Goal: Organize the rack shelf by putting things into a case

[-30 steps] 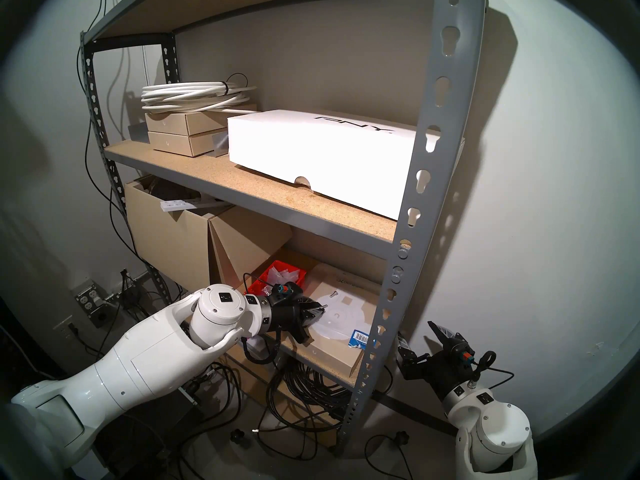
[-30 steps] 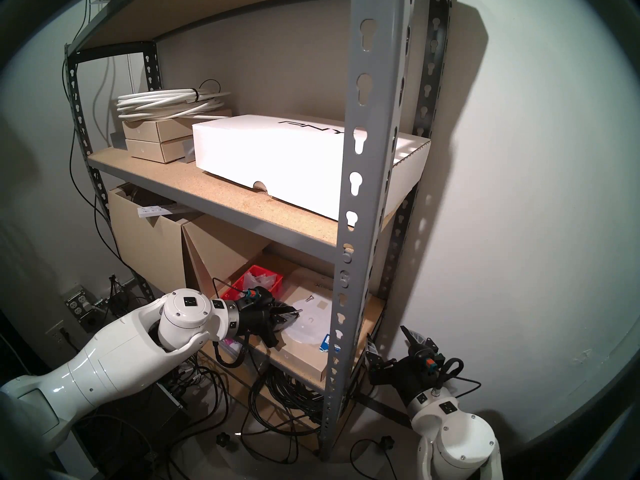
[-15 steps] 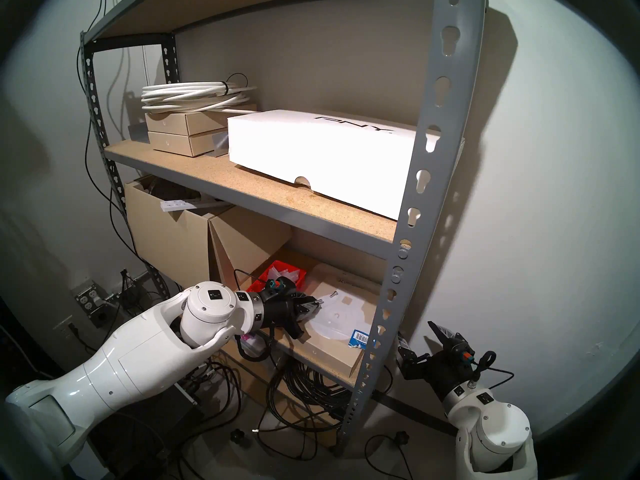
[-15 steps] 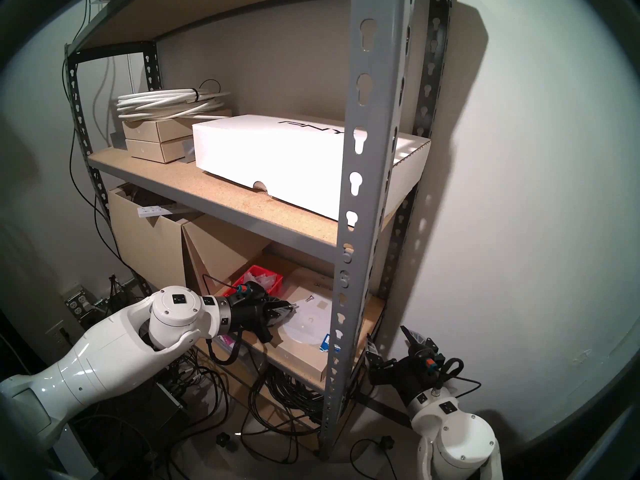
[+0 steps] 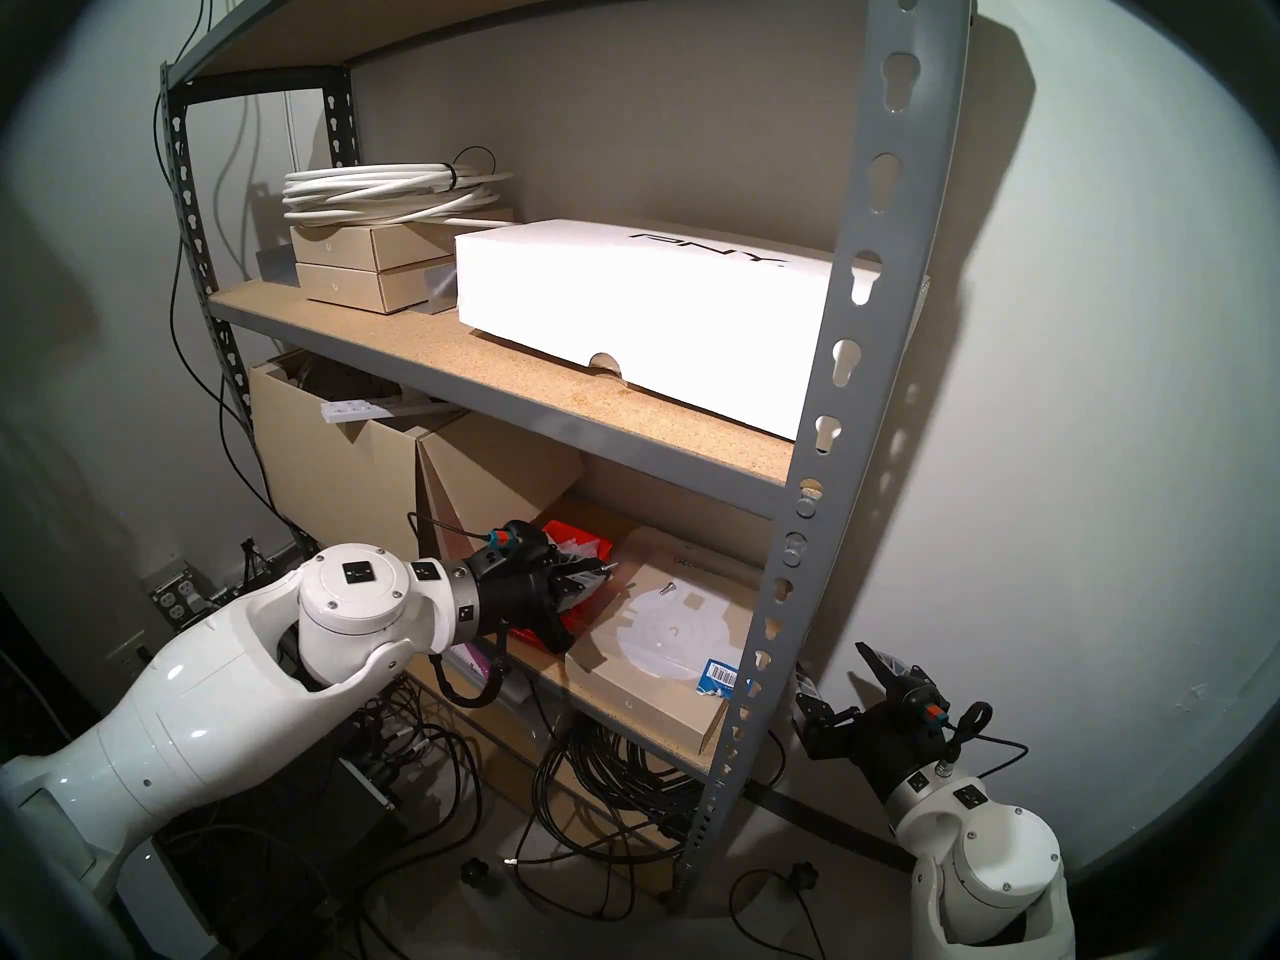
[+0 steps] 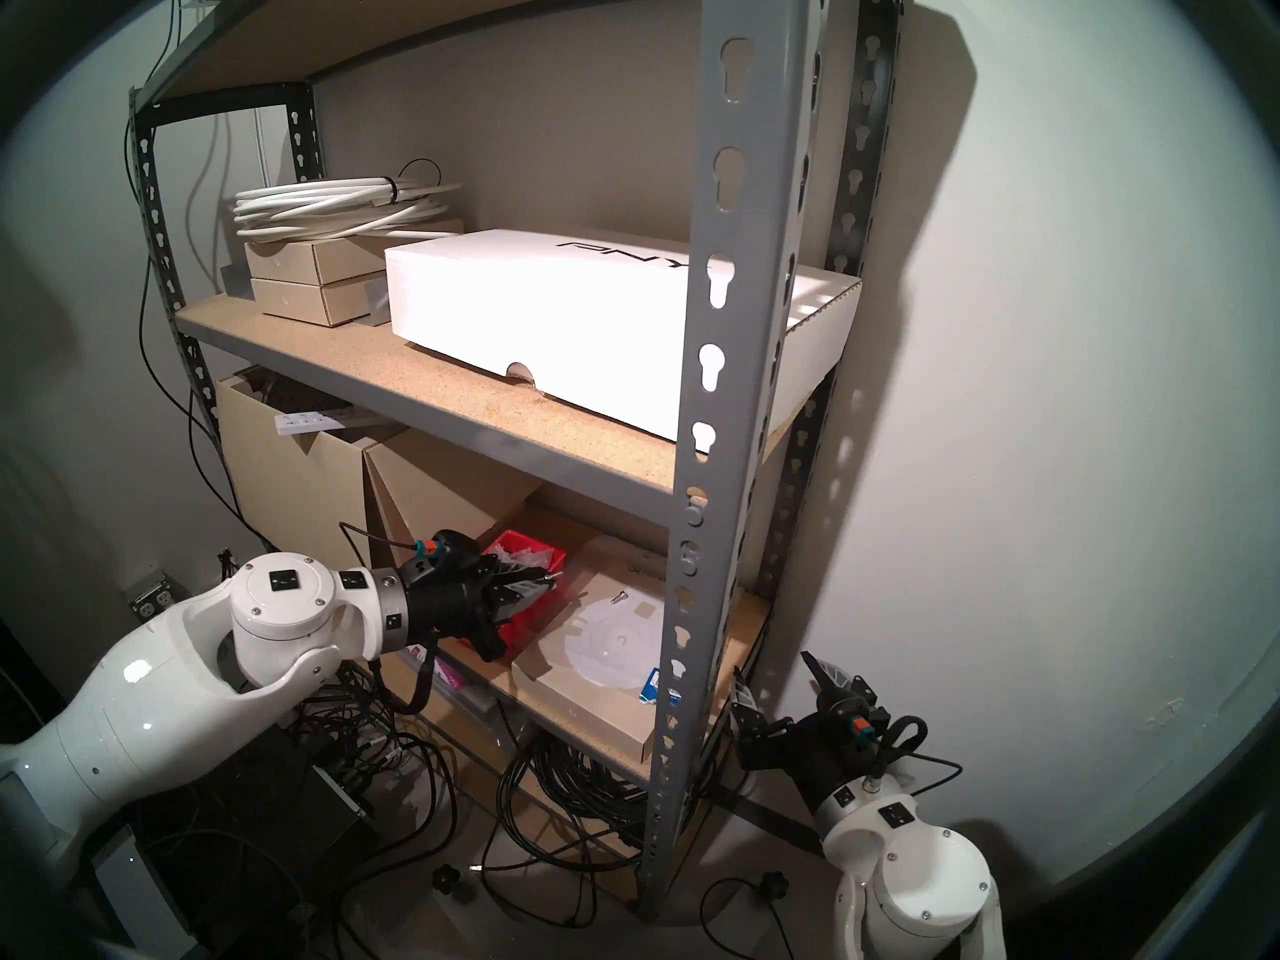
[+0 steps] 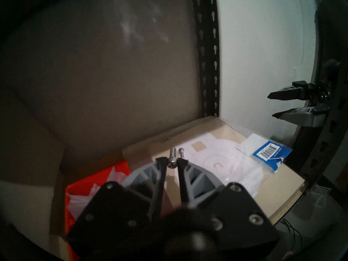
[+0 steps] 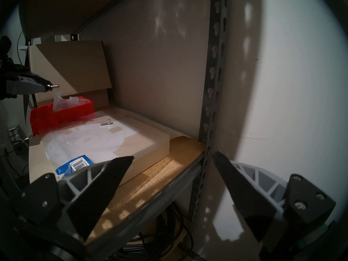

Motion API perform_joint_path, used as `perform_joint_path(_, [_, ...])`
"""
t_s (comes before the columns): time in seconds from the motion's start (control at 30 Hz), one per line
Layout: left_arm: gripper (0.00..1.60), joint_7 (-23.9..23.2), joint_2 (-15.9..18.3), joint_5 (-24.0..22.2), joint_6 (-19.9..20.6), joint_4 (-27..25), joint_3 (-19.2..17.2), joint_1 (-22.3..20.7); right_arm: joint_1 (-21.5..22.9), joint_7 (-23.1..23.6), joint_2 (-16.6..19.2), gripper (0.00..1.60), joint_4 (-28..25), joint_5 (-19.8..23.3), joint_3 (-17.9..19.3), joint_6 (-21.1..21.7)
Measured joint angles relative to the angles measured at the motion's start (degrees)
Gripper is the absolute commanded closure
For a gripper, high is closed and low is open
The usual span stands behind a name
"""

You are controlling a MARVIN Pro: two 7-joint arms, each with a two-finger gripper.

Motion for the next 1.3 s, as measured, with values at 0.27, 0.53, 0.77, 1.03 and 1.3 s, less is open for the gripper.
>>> perform_joint_path(0.27, [1.19,2.12,5.1,-3.1,-2.17,-1.28,-4.39,5.99,0.01,0.05,-0.04,0.0,0.0,-0.02,0.02,0.0])
perform_joint_path(0.53, [1.19,2.64,6.48,-4.58,-3.56,1.18,-5.33,8.39,0.01,0.09,-0.08,0.0,0.0,-0.05,0.04,-0.01])
perform_joint_path(0.77, [1.19,1.42,5.31,-3.36,-3.58,4.94,-2.96,7.33,0.01,0.13,-0.11,0.0,0.0,-0.08,0.06,-0.01])
perform_joint_path(1.03, [1.15,0.16,2.76,-1.02,-3.19,8.7,-0.23,4.42,0.02,0.18,-0.16,0.0,0.0,-0.12,0.08,-0.01])
perform_joint_path(1.3, [0.97,-1.2,0.13,0.08,-1.47,12.42,1.52,1.43,0.03,0.22,-0.21,0.0,0.0,-0.15,0.1,-0.01])
